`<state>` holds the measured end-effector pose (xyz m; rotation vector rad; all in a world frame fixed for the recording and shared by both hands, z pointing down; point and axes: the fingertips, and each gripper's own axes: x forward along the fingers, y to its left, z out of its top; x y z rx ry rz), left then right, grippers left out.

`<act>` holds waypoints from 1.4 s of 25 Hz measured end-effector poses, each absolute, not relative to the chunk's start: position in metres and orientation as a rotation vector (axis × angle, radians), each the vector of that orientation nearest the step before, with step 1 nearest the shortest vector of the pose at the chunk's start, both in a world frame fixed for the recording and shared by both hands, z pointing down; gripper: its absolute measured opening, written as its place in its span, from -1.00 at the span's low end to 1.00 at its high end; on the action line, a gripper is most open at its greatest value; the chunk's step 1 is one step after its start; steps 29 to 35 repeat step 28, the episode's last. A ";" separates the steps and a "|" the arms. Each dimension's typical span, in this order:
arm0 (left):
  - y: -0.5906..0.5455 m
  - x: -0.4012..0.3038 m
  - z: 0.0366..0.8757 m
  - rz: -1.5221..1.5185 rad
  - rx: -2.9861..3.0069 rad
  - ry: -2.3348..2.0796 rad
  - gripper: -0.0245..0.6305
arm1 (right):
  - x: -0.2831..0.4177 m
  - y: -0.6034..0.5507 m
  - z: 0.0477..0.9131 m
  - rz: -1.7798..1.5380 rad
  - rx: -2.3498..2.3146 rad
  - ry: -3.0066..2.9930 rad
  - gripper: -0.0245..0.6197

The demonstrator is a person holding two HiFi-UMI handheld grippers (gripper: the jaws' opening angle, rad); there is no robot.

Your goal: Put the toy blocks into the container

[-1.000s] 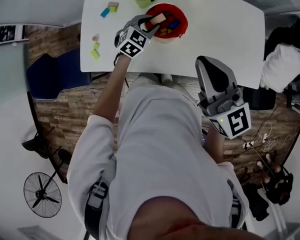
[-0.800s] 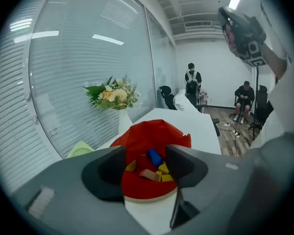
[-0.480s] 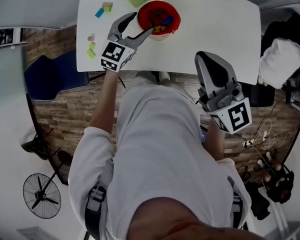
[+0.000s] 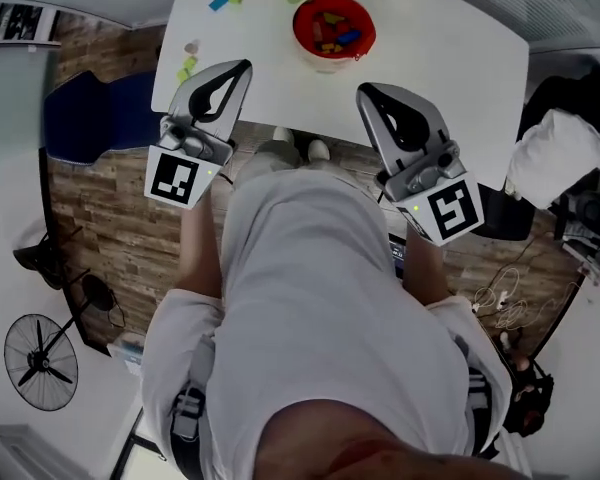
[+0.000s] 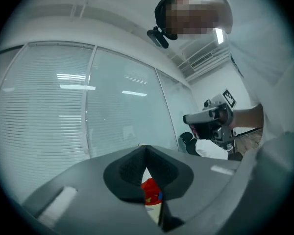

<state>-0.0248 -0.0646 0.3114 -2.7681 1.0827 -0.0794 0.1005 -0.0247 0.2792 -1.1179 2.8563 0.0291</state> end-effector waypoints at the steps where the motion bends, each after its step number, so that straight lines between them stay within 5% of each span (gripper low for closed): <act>1: -0.054 -0.031 0.306 -0.070 -2.752 1.115 -0.93 | 0.094 -0.024 0.280 0.060 -1.100 2.862 -0.92; 35: 0.125 -0.166 0.316 0.000 -2.776 1.219 -0.93 | -0.074 0.099 0.279 0.136 -0.928 3.019 -0.92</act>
